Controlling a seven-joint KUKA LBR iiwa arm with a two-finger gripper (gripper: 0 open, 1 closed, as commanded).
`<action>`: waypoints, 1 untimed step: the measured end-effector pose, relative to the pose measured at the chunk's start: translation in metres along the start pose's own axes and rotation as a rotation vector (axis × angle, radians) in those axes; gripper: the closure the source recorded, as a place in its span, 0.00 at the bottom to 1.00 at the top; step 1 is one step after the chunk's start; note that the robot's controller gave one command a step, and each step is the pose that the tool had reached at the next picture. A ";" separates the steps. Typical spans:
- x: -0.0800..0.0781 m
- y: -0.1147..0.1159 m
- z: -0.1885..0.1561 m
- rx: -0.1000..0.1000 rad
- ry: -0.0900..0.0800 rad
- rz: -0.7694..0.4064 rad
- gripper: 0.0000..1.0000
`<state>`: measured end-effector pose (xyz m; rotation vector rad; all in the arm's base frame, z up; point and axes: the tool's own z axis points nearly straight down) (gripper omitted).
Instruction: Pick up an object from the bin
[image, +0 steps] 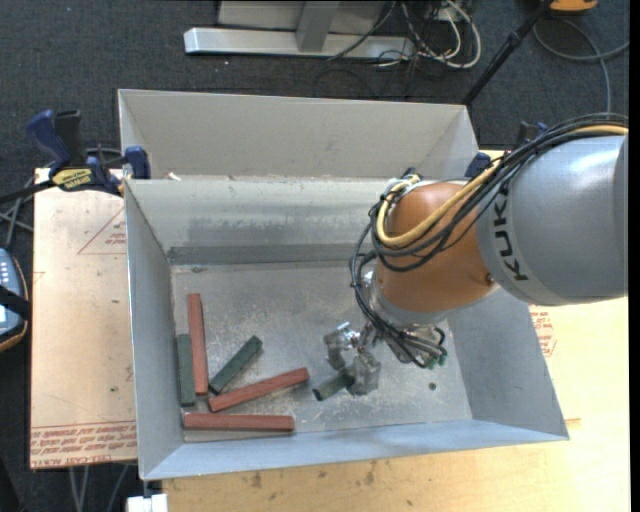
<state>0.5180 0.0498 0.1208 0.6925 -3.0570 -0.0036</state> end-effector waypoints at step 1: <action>0.005 -0.005 -0.111 0.003 -0.009 -0.002 1.00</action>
Offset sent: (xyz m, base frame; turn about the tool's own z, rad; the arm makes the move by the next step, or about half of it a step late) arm 0.0000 0.0000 0.0000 0.0000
